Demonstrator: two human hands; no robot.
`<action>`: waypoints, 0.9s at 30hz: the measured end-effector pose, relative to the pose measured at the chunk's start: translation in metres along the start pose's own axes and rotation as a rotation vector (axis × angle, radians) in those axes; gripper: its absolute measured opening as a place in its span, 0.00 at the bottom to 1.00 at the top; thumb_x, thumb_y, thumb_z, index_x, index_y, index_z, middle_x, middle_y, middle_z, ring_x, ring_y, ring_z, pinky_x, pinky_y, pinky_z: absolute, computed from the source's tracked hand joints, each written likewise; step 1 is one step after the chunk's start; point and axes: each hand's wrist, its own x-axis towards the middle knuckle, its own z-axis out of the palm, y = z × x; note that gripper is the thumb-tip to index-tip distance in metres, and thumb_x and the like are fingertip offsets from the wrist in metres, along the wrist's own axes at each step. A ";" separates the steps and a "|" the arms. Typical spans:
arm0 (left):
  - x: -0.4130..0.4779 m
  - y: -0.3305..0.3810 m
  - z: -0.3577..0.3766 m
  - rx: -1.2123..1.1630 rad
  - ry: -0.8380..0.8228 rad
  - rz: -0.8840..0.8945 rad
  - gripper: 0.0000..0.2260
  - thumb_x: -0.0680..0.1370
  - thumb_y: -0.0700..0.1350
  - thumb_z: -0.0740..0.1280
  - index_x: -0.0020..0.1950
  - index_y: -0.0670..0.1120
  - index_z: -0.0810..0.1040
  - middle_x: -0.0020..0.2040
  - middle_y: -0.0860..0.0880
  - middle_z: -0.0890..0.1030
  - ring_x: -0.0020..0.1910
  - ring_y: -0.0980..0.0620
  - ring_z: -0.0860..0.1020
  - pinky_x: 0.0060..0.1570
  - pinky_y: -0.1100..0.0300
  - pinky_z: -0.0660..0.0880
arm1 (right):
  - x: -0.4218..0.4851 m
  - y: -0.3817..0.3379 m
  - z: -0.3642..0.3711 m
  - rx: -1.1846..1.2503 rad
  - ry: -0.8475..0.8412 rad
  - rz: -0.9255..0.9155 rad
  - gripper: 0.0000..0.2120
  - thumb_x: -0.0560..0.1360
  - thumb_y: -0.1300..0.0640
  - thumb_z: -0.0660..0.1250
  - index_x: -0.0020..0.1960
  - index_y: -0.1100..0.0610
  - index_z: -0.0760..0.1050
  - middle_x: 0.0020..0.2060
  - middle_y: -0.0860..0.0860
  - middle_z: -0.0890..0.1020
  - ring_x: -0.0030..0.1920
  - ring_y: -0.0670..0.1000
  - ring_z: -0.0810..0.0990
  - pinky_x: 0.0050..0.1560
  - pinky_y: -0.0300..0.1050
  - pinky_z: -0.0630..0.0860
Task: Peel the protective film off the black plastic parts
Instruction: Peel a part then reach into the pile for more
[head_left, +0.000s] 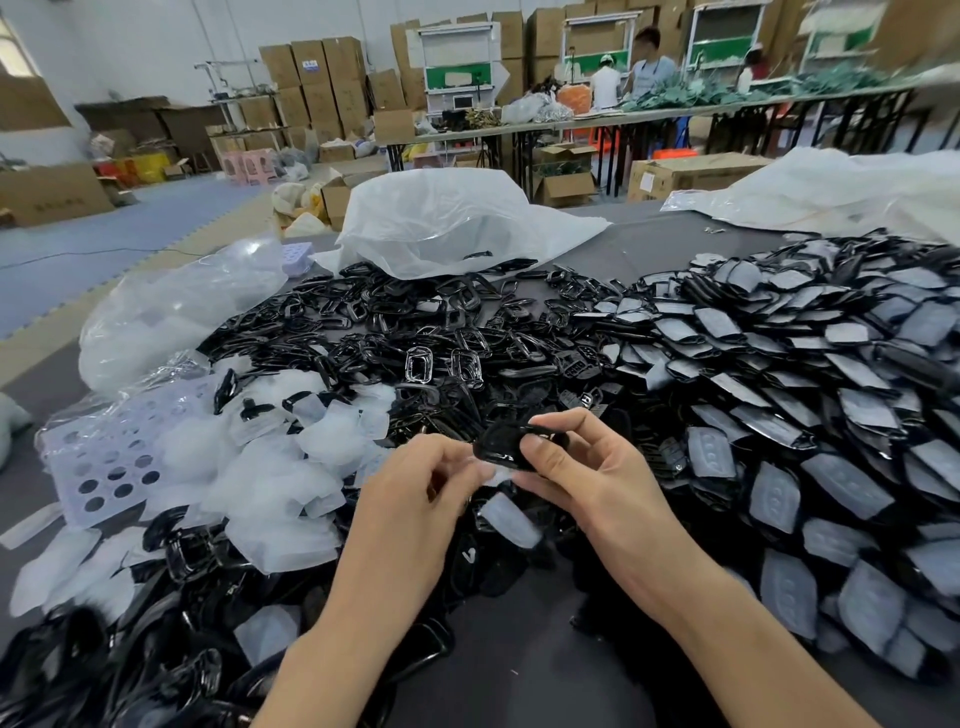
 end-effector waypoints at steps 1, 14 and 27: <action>0.000 0.000 -0.002 -0.047 0.027 -0.015 0.07 0.77 0.49 0.71 0.42 0.62 0.78 0.45 0.66 0.81 0.45 0.65 0.78 0.45 0.75 0.68 | 0.000 0.000 0.001 0.004 0.021 0.012 0.08 0.69 0.52 0.75 0.48 0.50 0.84 0.44 0.49 0.86 0.51 0.51 0.86 0.52 0.42 0.81; -0.002 0.013 0.002 -0.461 0.014 -0.139 0.07 0.76 0.43 0.72 0.43 0.56 0.80 0.52 0.56 0.80 0.39 0.56 0.81 0.41 0.66 0.77 | -0.002 0.000 0.005 -0.029 0.053 0.036 0.12 0.70 0.53 0.74 0.53 0.54 0.82 0.44 0.56 0.87 0.46 0.56 0.88 0.45 0.38 0.82; -0.007 0.020 -0.001 -0.622 0.045 -0.140 0.05 0.79 0.43 0.69 0.50 0.54 0.80 0.38 0.53 0.82 0.36 0.56 0.80 0.40 0.69 0.76 | -0.002 0.002 0.005 -0.056 0.177 0.003 0.06 0.78 0.64 0.70 0.55 0.58 0.80 0.43 0.55 0.87 0.45 0.54 0.88 0.46 0.37 0.82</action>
